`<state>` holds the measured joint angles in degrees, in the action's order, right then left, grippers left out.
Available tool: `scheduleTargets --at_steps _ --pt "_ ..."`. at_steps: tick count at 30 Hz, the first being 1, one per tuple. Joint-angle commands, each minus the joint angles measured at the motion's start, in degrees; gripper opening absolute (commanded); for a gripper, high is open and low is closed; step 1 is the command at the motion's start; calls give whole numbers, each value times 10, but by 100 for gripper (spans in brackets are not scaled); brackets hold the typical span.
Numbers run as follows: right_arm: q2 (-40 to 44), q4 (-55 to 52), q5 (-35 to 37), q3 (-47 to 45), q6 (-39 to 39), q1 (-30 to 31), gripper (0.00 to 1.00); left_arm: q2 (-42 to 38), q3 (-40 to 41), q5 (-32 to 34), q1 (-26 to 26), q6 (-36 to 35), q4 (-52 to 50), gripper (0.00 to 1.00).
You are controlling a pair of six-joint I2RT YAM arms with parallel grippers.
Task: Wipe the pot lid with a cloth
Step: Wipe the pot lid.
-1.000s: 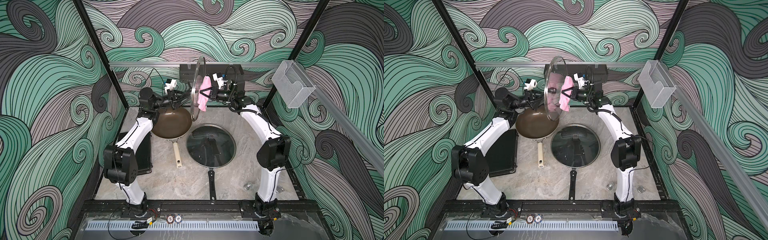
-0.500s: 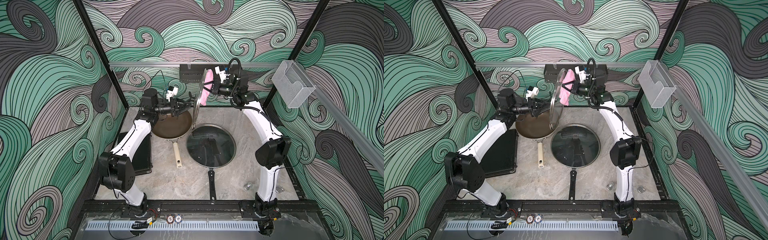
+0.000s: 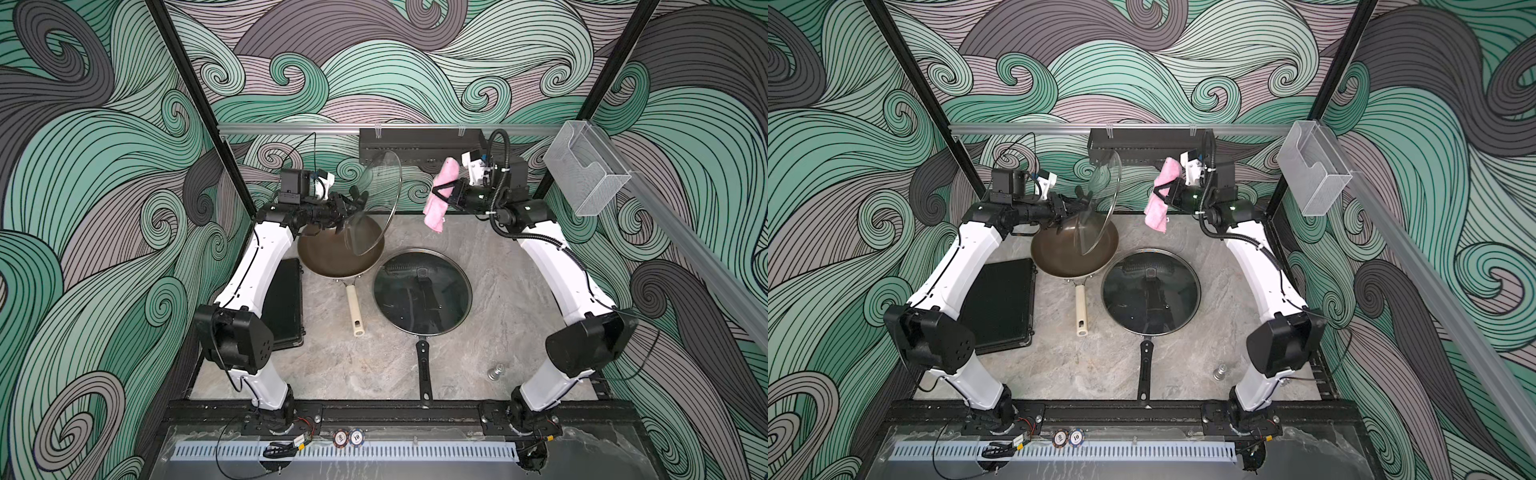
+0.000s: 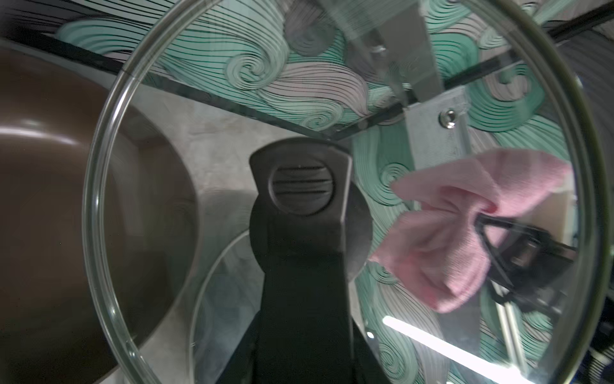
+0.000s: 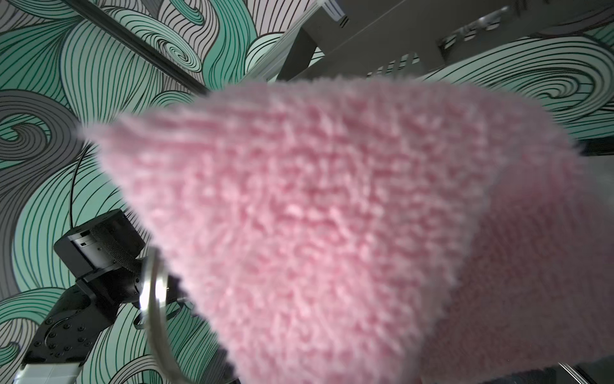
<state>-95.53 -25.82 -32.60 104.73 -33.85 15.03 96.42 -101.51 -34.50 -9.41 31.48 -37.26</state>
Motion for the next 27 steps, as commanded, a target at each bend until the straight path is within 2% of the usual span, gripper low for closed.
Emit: scheduleTargets --at_steps 1,4,6,8,15,20,23,27 --pt "31 -45 22 -21 -47 11 0 -25 -51 178 -39 -113 -65 0" --pt "42 -46 25 -39 -74 41 0 -34 -45 247 -67 -133 -69 0" --pt "51 -38 48 -47 -82 69 0 -32 -55 332 -90 -164 -93 0" --pt "54 -21 73 -56 -95 93 0 -33 -54 360 -103 -183 -98 0" --pt "-8 -11 58 -20 -136 126 0 -79 3 360 -142 -221 -40 0" --pt "-58 -70 53 29 -129 125 0 -124 60 344 -162 -286 0 0" --pt "-82 -76 44 50 -125 122 0 -165 101 285 -163 -308 42 0" --pt "-120 -78 13 82 -137 114 0 -178 113 235 -163 -347 39 0"
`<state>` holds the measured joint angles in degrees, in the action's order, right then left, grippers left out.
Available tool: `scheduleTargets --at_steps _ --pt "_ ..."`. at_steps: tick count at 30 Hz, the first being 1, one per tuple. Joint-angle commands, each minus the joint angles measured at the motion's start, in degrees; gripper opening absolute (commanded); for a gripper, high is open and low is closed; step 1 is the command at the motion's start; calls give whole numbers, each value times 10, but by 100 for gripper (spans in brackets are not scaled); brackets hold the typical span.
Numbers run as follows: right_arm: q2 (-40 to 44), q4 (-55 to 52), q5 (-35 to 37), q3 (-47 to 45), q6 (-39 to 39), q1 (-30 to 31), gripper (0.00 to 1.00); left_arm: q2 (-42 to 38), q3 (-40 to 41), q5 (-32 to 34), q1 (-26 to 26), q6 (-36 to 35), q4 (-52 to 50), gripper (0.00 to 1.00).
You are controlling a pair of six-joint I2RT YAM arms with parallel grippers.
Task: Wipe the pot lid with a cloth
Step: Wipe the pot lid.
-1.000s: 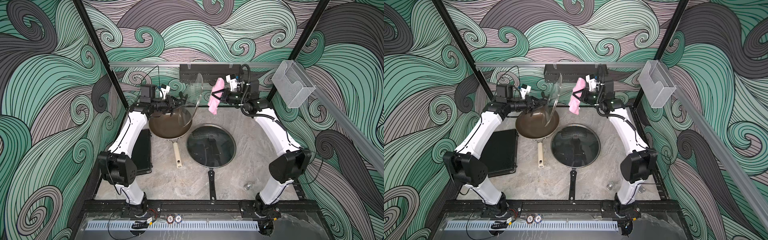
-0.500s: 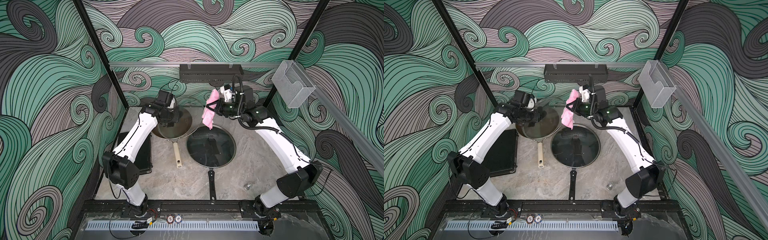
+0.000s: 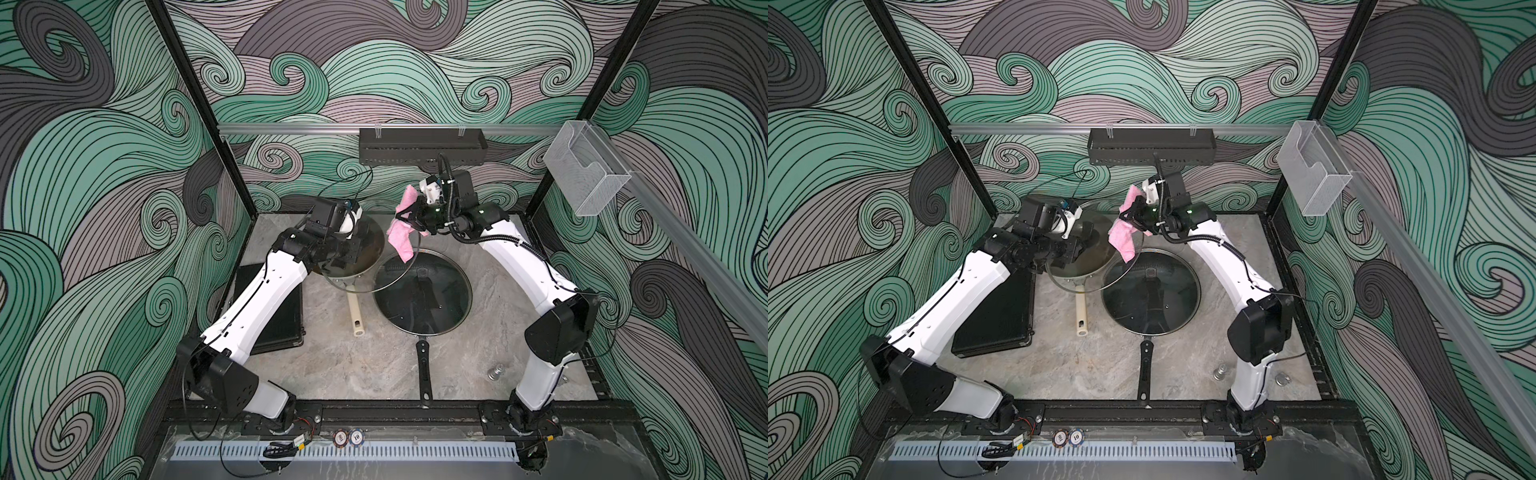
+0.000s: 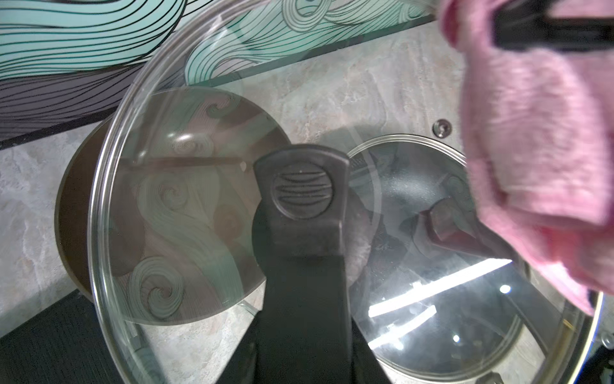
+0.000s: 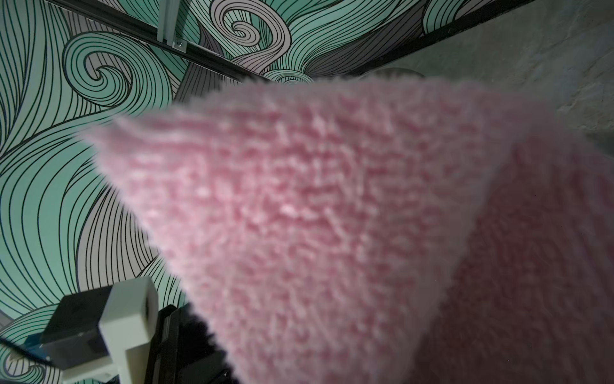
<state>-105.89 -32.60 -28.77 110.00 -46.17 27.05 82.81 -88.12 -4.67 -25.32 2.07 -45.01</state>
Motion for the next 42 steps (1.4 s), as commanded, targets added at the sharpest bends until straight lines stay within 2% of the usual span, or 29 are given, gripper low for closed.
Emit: scheduleTargets --at_steps 1,5,17,21,25,30,36,42 --pt "-27 -14 -31 41 -13 -7 0 -44 -18 -78 -4 -64 116 0" --pt "-66 -37 -38 95 0 -6 0 -51 0 -126 -7 -117 125 0" --pt "-185 -70 -85 226 -2 11 0 -63 31 -196 -21 -240 172 0" --pt "-212 -84 -95 263 1 12 0 -75 52 -193 -23 -245 182 0" --pt "-221 -94 -82 270 10 12 0 -72 46 -157 -23 -223 181 0" --pt "-207 -177 -11 293 44 1 0 -52 18 -92 -23 -201 154 0" --pt "-185 -257 19 296 82 -6 0 -33 -10 -32 -24 -185 139 0" --pt "-145 -287 37 257 102 -8 0 -17 -33 35 -24 -133 152 0"
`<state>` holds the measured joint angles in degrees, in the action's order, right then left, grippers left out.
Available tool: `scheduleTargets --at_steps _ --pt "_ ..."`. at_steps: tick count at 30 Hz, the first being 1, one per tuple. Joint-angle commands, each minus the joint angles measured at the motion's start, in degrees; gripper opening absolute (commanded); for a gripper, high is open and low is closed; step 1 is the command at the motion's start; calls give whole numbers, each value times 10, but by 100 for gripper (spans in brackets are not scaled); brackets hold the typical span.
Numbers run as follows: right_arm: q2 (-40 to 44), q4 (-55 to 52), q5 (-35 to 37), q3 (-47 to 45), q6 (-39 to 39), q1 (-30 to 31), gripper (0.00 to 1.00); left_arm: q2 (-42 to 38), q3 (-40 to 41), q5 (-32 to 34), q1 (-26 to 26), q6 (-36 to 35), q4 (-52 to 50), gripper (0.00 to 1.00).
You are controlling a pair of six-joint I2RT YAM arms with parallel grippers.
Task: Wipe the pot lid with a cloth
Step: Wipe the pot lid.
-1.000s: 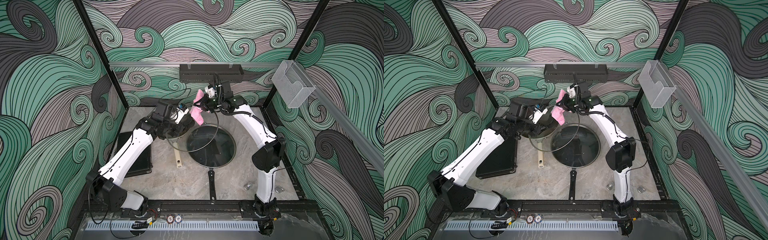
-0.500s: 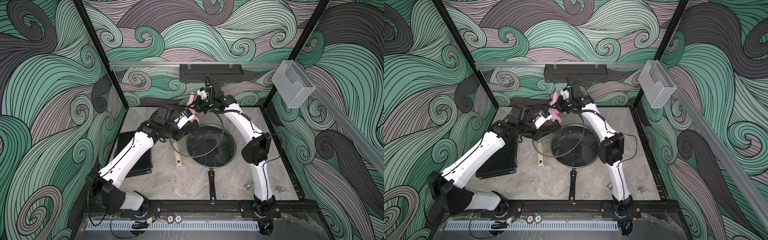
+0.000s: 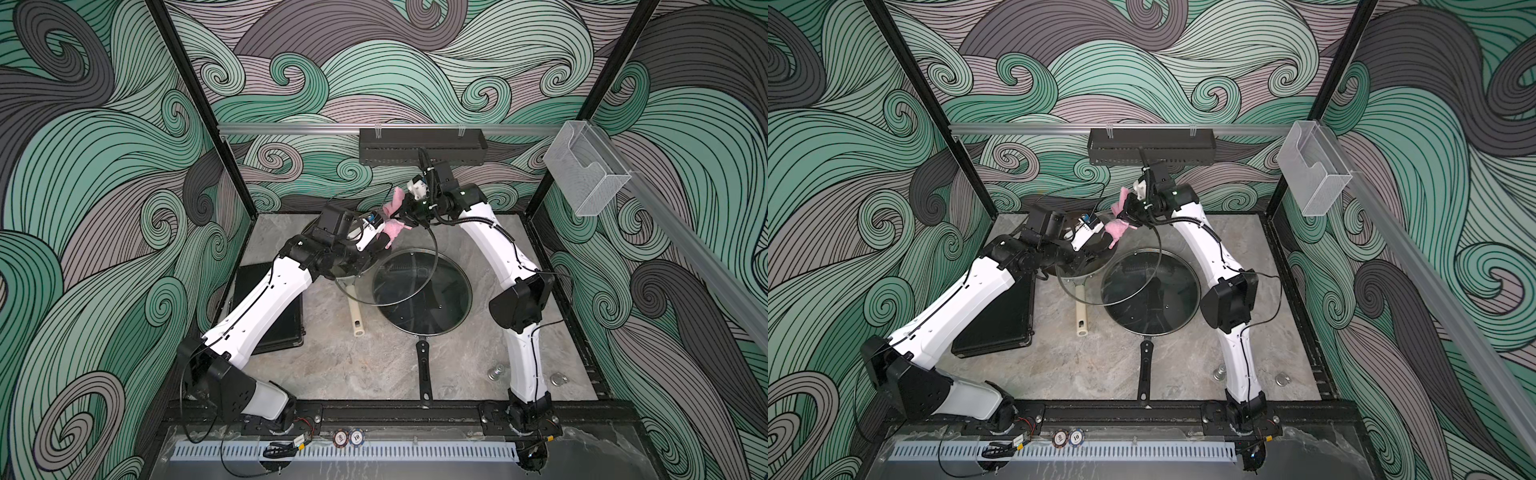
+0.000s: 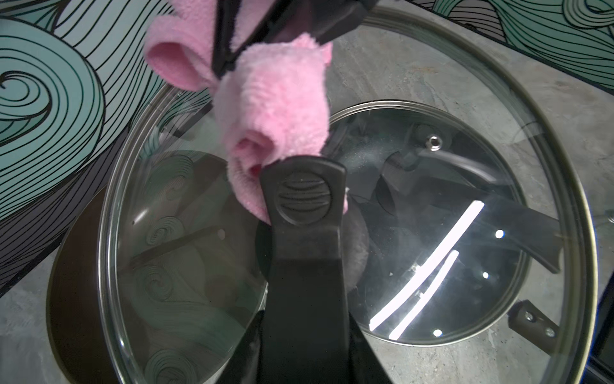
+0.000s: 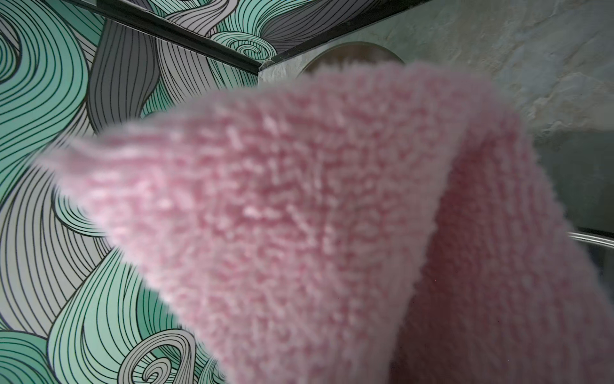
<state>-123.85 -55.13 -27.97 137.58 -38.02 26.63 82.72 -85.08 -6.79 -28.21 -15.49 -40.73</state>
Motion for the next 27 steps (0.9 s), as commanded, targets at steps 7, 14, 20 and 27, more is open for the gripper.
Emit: scheduleTargets --at_steps 7,14,20,27 --pt "64 -53 30 -42 11 3 0 19 -89 120 5 177 135 0" --pt "113 100 33 -163 -48 40 0 33 -131 238 -1 445 105 0" --pt "118 142 62 -196 -67 80 0 53 -184 329 -33 589 49 0" --pt "147 227 69 -270 -101 121 0 74 -205 387 -34 804 -10 0"
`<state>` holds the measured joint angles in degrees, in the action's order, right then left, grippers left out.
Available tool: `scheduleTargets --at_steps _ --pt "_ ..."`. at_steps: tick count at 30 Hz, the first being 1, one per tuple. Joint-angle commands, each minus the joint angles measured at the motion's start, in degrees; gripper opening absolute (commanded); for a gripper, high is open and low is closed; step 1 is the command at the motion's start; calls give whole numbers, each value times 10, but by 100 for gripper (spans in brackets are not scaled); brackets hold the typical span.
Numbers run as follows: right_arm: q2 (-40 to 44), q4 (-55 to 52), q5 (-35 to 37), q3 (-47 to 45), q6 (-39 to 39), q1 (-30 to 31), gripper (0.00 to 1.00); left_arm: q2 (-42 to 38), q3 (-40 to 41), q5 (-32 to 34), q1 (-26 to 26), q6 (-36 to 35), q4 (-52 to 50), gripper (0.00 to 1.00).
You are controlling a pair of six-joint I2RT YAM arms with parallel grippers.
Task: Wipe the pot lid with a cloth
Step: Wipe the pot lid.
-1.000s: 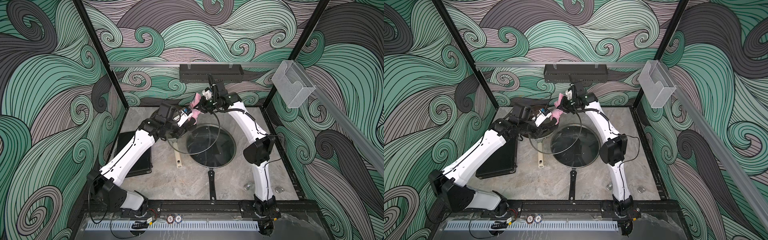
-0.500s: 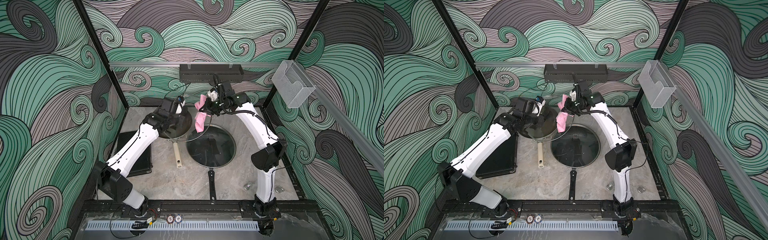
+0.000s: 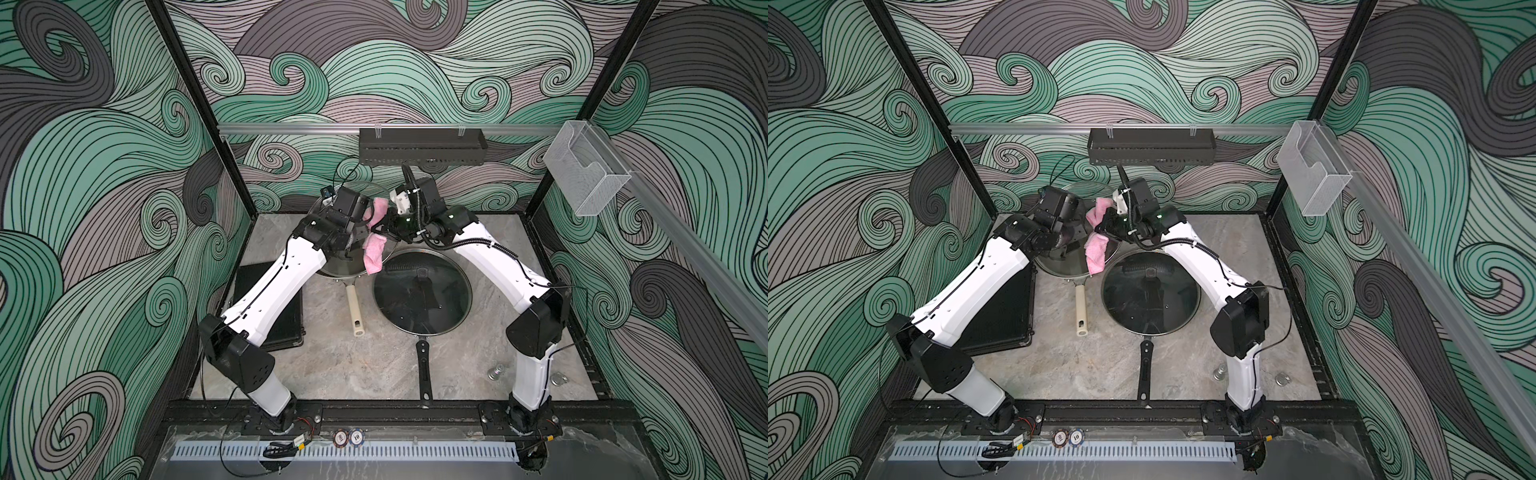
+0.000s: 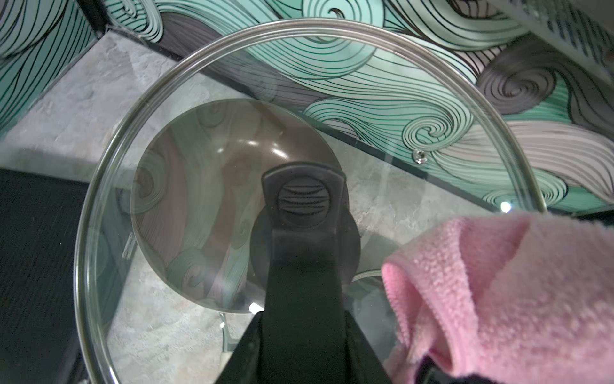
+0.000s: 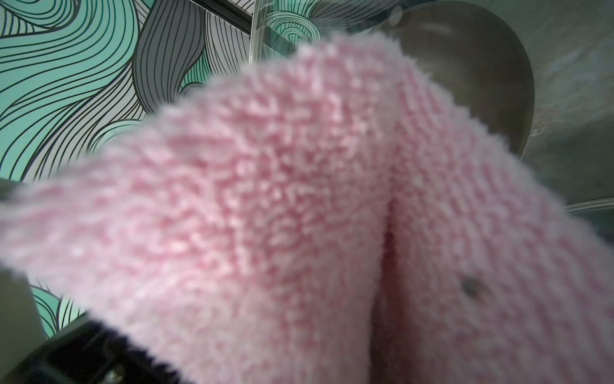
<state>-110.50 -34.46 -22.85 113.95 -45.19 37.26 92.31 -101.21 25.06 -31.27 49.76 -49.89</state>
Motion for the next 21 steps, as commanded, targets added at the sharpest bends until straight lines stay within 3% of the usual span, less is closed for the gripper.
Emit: scheduleTargets --at_steps 1,5,7,10,14,21 --pt "24 56 16 -60 -45 18 0 -28 -26 67 -3 185 95 0" --pt "42 170 0 -126 -100 22 0 -56 29 72 -3 290 156 0" --pt "40 165 23 -130 -94 32 0 -55 24 81 -3 314 152 0" --pt "31 88 74 -98 -57 47 0 -45 -5 90 -3 312 131 0" --pt "32 100 59 -112 -65 36 0 -57 19 81 -3 306 153 0" --pt "39 39 51 -74 -2 0 0 -65 37 64 -3 201 160 0"
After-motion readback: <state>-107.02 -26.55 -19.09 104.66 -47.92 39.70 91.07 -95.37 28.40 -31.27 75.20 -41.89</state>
